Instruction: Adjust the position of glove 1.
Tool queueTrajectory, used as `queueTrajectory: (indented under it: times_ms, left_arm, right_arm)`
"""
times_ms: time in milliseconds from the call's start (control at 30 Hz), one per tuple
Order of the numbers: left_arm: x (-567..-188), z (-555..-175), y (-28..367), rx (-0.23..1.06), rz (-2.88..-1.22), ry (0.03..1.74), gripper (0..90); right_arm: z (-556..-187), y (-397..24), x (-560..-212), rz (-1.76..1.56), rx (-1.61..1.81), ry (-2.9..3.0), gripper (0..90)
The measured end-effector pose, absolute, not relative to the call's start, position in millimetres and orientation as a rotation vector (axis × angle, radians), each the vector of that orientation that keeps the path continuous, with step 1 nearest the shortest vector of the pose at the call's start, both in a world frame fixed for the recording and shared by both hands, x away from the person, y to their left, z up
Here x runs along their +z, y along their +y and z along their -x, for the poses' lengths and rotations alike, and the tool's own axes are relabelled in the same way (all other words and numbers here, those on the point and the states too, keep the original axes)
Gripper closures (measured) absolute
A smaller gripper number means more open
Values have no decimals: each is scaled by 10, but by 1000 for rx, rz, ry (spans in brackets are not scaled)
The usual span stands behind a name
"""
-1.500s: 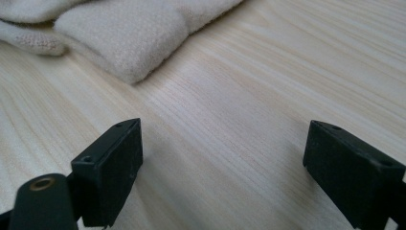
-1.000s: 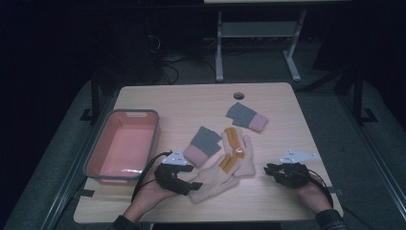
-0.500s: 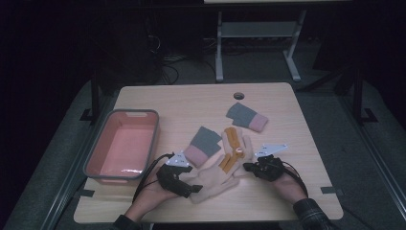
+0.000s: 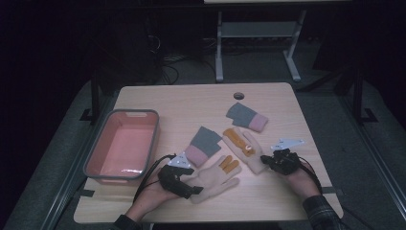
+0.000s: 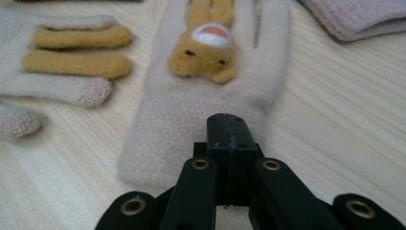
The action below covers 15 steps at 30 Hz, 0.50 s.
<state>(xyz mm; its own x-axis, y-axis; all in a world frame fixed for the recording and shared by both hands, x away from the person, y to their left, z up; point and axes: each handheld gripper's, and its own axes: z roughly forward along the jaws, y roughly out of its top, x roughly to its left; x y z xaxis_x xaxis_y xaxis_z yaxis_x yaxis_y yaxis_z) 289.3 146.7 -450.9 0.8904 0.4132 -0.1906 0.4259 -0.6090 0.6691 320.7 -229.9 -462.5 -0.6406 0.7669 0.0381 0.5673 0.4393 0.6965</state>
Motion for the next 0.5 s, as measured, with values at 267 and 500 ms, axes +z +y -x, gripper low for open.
queueTrajectory:
  times_ms: [267,500]
  left_arm:
    - [-4429,-2928,1581,33,-2222,660,598]
    - [-4479,-2932,1563,68,-2297,777,892]
  right_arm:
    - [-3163,-2317,-4565,-1152,1047,2378,783]
    - [-3084,-2294,-4495,-1132,1118,2409,810]
